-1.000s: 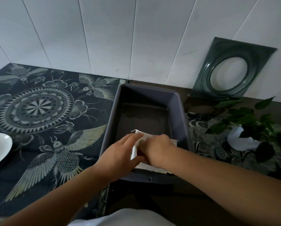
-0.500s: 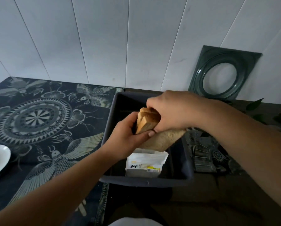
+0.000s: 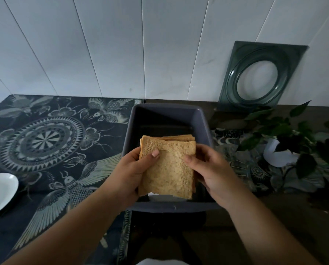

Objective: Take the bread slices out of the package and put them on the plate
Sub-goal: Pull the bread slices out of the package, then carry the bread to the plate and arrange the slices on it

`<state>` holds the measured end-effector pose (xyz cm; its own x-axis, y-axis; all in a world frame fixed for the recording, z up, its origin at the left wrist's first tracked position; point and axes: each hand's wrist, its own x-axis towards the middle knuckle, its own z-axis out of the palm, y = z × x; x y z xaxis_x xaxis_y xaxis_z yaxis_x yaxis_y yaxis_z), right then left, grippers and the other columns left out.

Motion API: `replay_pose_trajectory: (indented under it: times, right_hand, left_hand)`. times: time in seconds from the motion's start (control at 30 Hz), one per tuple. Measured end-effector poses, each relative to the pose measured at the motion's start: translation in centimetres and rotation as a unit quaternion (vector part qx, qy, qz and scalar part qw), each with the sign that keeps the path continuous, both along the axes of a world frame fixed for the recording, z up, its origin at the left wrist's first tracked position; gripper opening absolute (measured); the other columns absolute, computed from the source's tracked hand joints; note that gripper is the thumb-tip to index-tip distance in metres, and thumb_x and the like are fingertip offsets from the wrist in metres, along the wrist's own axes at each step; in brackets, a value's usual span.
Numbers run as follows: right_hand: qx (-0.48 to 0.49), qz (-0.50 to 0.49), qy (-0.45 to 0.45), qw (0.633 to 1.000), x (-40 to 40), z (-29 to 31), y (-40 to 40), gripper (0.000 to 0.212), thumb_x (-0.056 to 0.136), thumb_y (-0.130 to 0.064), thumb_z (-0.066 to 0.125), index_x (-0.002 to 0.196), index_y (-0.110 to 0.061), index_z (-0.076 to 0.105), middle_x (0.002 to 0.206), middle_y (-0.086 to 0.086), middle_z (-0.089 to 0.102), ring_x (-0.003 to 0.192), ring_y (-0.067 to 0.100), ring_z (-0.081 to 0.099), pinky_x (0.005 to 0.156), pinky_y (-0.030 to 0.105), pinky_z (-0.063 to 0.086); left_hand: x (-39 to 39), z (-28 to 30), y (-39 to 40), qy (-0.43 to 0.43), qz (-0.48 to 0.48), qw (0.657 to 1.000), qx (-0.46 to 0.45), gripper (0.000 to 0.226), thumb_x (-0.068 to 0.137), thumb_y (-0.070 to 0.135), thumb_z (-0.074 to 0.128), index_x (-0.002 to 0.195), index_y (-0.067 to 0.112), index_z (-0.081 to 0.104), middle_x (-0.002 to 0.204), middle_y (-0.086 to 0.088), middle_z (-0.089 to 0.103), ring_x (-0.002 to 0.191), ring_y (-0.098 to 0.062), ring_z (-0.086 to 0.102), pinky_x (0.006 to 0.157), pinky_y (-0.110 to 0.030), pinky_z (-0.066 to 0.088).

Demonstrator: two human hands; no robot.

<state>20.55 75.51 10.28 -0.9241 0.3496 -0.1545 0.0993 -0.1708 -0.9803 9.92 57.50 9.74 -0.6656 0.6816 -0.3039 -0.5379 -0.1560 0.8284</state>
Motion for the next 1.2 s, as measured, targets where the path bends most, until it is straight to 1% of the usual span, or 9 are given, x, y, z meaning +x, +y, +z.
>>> replay_pose_trajectory:
  times: [0.1,0.23,0.37,0.47,0.57,0.77,0.93,1.1,1.2]
  right_hand:
    - [-0.029,-0.033,-0.029,0.999,0.5,-1.1,-0.9,0.029,0.067,-0.034,0.084,0.094,-0.027,0.076,0.101,0.006,0.078,0.095,0.025,0.075,0.082,0.042,0.057]
    - [-0.077,-0.045,-0.071,0.993,1.6,-2.4,-1.4,0.023,0.070,-0.031,0.080,0.093,-0.026,0.077,0.099,0.006,0.078,0.094,0.025,0.075,0.076,0.041,0.059]
    - [-0.181,-0.052,-0.093,0.978,2.9,-3.8,-1.6,0.025,0.070,-0.029,0.081,0.094,-0.021,0.079,0.103,0.011,0.077,0.095,0.025,0.075,0.068,0.036,0.060]
    - [-0.185,-0.026,-0.101,0.977,3.7,-4.2,-1.8,0.041,0.063,-0.034,0.085,0.102,-0.024,0.076,0.107,0.008,0.077,0.100,0.024,0.073,0.074,0.037,0.059]
    - [-0.140,0.005,-0.109,0.984,4.3,-4.0,-1.8,0.055,0.058,-0.032,0.088,0.110,-0.030,0.071,0.111,0.004,0.076,0.103,0.023,0.072,0.087,0.049,0.057]
    - [-0.121,0.016,-0.112,0.986,4.9,-3.7,-1.0,0.042,0.065,-0.025,0.086,0.103,-0.036,0.072,0.109,0.001,0.077,0.099,0.021,0.074,0.086,0.050,0.057]
    - [-0.133,0.067,-0.104,0.983,5.3,-3.8,-0.5,0.040,0.060,-0.032,0.088,0.095,-0.041,0.073,0.108,0.001,0.077,0.097,0.021,0.074,0.075,0.042,0.060]
    - [-0.141,0.197,-0.105,0.964,5.1,-4.5,-0.8,0.047,0.069,-0.020,0.083,0.111,-0.037,0.068,0.110,0.001,0.076,0.101,0.021,0.073,0.072,0.030,0.060]
    - [-0.086,0.289,-0.108,0.947,4.4,-4.4,-2.4,0.057,0.069,-0.017,0.083,0.116,-0.041,0.063,0.114,-0.004,0.074,0.107,0.016,0.069,0.083,0.032,0.059]
  left_hand:
    - [0.8,-0.9,-0.8,-0.038,-0.023,0.999,-0.019,0.026,0.080,0.031,0.076,0.104,0.020,0.075,0.114,-0.013,0.074,0.105,-0.033,0.071,0.074,-0.045,0.061]
    - [1.7,-1.8,-2.1,-0.070,-0.032,0.997,-0.031,0.046,0.074,0.034,0.078,0.113,0.010,0.072,0.122,-0.017,0.071,0.113,-0.035,0.066,0.082,-0.047,0.059]
    - [2.6,-2.7,-3.0,-0.057,-0.021,0.995,-0.074,0.042,0.070,0.030,0.078,0.108,0.013,0.073,0.121,-0.024,0.066,0.106,-0.037,0.054,0.087,-0.053,0.043]
    - [2.8,-3.1,-3.1,-0.057,-0.016,0.994,-0.096,0.038,0.070,0.025,0.077,0.107,0.015,0.073,0.121,-0.024,0.067,0.109,-0.044,0.063,0.097,-0.062,0.045]
    - [2.9,-3.3,-3.0,-0.059,-0.021,0.992,-0.107,0.037,0.072,0.024,0.076,0.108,0.015,0.073,0.120,-0.021,0.069,0.113,-0.044,0.063,0.099,-0.068,0.044]
    - [3.9,-3.5,-2.7,-0.066,-0.020,0.993,-0.100,0.041,0.074,0.026,0.079,0.113,0.017,0.071,0.122,-0.020,0.068,0.111,-0.040,0.066,0.087,-0.057,0.056]
    - [6.0,-3.7,-3.5,-0.051,-0.001,0.995,-0.082,0.064,0.065,0.024,0.090,0.124,0.023,0.066,0.127,-0.018,0.065,0.114,-0.039,0.064,0.098,-0.063,0.049]
    - [9.3,-4.4,-6.0,-0.065,0.063,0.994,-0.064,0.060,0.073,0.014,0.082,0.129,0.020,0.061,0.126,-0.020,0.065,0.112,-0.039,0.065,0.085,-0.046,0.060]
    - [11.8,-4.7,-8.8,-0.074,0.130,0.988,-0.044,0.059,0.073,0.012,0.081,0.129,0.019,0.062,0.124,-0.019,0.067,0.107,-0.036,0.068,0.079,-0.040,0.060]
